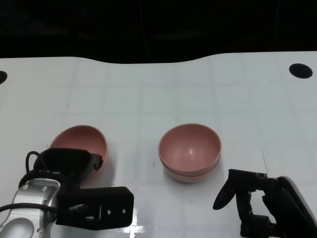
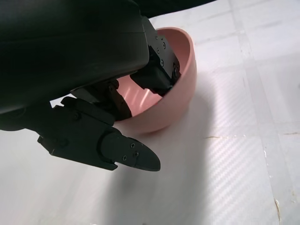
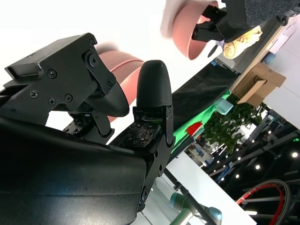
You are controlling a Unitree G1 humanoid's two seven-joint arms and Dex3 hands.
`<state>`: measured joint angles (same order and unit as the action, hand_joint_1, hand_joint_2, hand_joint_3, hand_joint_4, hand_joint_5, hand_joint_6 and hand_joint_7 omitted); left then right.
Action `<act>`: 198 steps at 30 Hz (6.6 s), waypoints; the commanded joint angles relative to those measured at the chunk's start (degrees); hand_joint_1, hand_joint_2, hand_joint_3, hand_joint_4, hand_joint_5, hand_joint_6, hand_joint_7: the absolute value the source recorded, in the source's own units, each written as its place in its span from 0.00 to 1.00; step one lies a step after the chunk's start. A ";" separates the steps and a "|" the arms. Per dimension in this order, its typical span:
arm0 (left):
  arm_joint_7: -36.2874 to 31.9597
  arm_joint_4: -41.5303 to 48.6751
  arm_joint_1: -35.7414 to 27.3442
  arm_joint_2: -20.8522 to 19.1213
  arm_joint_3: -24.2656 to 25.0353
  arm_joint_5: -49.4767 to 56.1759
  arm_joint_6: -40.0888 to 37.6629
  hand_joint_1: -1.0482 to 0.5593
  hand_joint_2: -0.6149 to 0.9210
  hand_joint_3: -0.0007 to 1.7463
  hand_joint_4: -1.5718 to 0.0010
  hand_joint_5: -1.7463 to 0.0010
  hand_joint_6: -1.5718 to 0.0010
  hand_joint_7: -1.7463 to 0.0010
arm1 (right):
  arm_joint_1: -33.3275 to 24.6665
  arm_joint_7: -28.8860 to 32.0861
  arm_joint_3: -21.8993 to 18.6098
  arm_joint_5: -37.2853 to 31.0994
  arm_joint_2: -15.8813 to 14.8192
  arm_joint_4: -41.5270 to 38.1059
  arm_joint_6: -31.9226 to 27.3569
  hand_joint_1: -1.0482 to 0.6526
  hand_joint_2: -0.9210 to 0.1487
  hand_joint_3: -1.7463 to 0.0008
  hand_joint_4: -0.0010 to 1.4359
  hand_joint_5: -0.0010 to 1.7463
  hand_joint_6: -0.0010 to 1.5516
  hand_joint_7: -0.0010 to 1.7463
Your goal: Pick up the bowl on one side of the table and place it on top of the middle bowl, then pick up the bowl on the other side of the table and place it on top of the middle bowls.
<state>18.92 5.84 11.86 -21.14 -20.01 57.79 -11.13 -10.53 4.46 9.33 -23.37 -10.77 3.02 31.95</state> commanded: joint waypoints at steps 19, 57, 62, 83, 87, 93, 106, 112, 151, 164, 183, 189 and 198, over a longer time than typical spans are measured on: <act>-21.75 0.37 -0.88 -3.69 1.62 -5.34 9.42 0.51 0.96 0.21 0.49 0.00 0.56 0.24 | -0.31 -0.41 -0.22 -0.45 -0.80 0.85 0.36 0.61 0.71 0.12 0.62 1.00 0.57 0.72; -24.50 0.06 8.99 1.66 0.12 -12.48 27.16 0.51 0.78 0.50 0.51 0.01 0.47 0.32 | 0.05 0.59 0.80 -2.46 0.00 -0.45 0.21 0.60 0.74 0.08 0.63 1.00 0.56 0.76; -22.64 1.54 10.91 3.26 -1.13 -13.28 27.35 0.50 0.81 0.45 0.51 0.03 0.47 0.36 | 0.01 0.38 0.88 -2.49 -0.28 -0.71 0.43 0.60 0.76 0.07 0.64 1.00 0.56 0.76; -22.57 10.85 16.11 9.09 -7.06 -14.47 30.76 0.50 0.81 0.47 0.49 0.07 0.47 0.34 | -0.47 0.31 1.29 -2.93 -0.57 0.09 -0.36 0.59 0.75 0.08 0.63 1.00 0.56 0.75; -23.09 13.66 16.95 10.36 -7.85 -14.58 31.83 0.51 0.80 0.48 0.50 0.04 0.48 0.30 | -0.60 0.13 1.31 -2.95 -0.65 0.39 -0.64 0.59 0.75 0.07 0.63 1.00 0.56 0.76; -20.97 15.92 18.22 10.62 -9.50 -14.02 31.40 0.49 0.83 0.46 0.53 0.05 0.52 0.28 | -0.52 0.23 1.32 -2.79 -0.81 0.08 -0.17 0.58 0.74 0.08 0.63 1.00 0.55 0.76; -14.96 12.75 18.98 7.89 -13.12 -8.27 27.36 0.39 1.00 0.10 0.64 0.74 0.58 0.98 | -0.47 0.19 1.53 -2.87 -0.72 0.16 -0.18 0.58 0.73 0.09 0.62 1.00 0.55 0.75; -13.78 10.42 18.65 6.60 -14.16 -5.81 25.64 0.28 1.00 0.14 0.81 0.86 0.76 1.00 | -0.58 0.03 1.50 -2.75 -0.86 0.22 -0.19 0.58 0.72 0.10 0.61 1.00 0.55 0.75; -19.14 -9.31 -6.69 0.24 6.97 -29.14 36.95 0.36 1.00 0.17 0.81 0.46 0.63 0.90 | 0.09 0.37 1.69 -3.01 -0.59 -0.44 -0.68 0.59 0.76 0.08 0.63 1.00 0.56 0.75; -20.09 -7.04 -12.87 5.94 11.06 -41.87 43.84 0.44 1.00 0.16 0.70 0.30 0.59 0.68 | -0.05 0.19 1.65 -2.57 -0.60 -0.13 -0.81 0.59 0.74 0.09 0.63 1.00 0.56 0.75; -9.23 -13.14 -21.48 11.31 13.03 -64.16 32.41 0.56 0.71 0.70 0.49 0.09 0.51 0.26 | -0.23 0.00 1.34 -1.90 -0.97 -0.20 -0.39 0.60 0.73 0.10 0.62 1.00 0.56 0.75; -6.92 -13.50 -22.35 12.83 13.28 -67.71 29.46 0.56 0.73 0.70 0.50 0.02 0.52 0.20 | -0.63 0.04 1.12 -1.81 -1.21 -0.11 -0.37 0.59 0.73 0.10 0.62 1.00 0.56 0.75; -4.36 -11.93 -22.13 14.43 14.46 -69.96 27.35 0.57 0.71 0.74 0.49 0.00 0.54 0.14 | -0.69 -0.06 1.05 -0.94 -1.62 -0.39 0.09 0.60 0.73 0.10 0.63 0.99 0.56 0.74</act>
<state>13.71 -6.81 -9.95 -6.44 -6.25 -11.39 16.82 -10.80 4.53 11.12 -25.24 -11.55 2.77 31.31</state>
